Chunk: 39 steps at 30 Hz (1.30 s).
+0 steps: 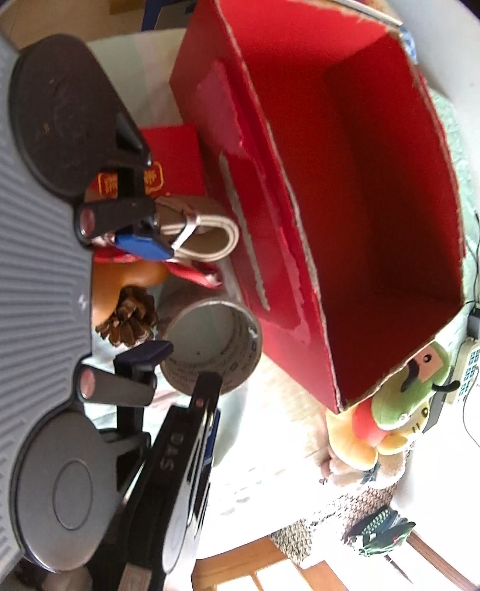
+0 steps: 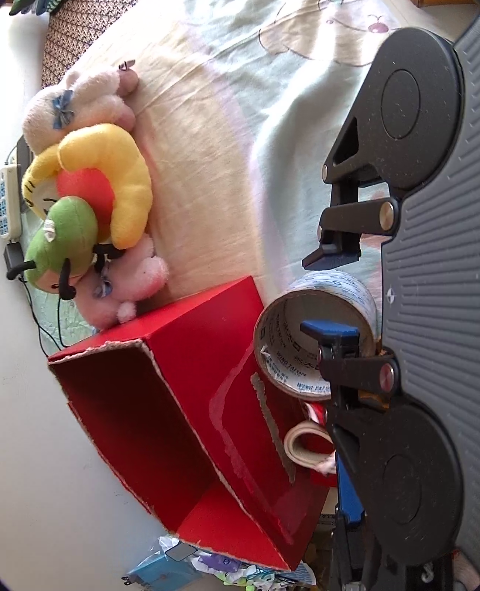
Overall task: Organize objects
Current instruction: 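Close the right gripper on the rim of the clear tape roll, then lift the tape roll with the right gripper and carry it into the red box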
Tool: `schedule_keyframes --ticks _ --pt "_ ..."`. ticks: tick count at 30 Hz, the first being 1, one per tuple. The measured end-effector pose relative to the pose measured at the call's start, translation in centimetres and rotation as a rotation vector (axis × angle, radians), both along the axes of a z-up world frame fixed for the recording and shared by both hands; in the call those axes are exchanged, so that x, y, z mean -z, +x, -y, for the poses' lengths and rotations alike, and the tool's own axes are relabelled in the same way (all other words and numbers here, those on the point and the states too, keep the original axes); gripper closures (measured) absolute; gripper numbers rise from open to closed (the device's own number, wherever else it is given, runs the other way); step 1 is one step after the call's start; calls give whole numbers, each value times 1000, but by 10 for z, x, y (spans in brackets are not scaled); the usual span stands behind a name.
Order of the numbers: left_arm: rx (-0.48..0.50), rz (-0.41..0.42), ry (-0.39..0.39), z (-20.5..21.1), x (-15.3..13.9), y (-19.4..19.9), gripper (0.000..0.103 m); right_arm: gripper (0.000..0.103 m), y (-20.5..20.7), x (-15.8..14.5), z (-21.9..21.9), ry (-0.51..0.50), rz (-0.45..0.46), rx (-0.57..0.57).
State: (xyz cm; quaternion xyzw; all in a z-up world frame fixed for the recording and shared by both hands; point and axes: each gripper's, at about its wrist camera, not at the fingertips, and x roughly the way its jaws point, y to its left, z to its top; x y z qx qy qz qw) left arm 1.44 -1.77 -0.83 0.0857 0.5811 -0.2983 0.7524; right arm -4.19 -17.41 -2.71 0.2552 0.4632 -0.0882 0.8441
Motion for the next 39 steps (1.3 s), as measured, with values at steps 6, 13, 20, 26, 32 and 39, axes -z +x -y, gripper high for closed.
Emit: schedule_keyframes --ticks 6,13,20,26,32,39 --pt "19 13 -6 10 2 6 56 74 11 12 4 12 -32 7" --pt "56 24 -109 7 0 19 47 81 16 13 12 20 -35 25" --pt "64 -55 -119 15 22 31 57 88 16 15 17 64 -41 23" --pt "100 -20 -151 16 22 36 61 87 18 15 20 84 -24 39" --pt "73 -57 -165 14 33 48 63 87 19 14 18 70 -22 34" --pt "70 -37 -153 9 33 45 95 90 11 6 21 12 -20 56"
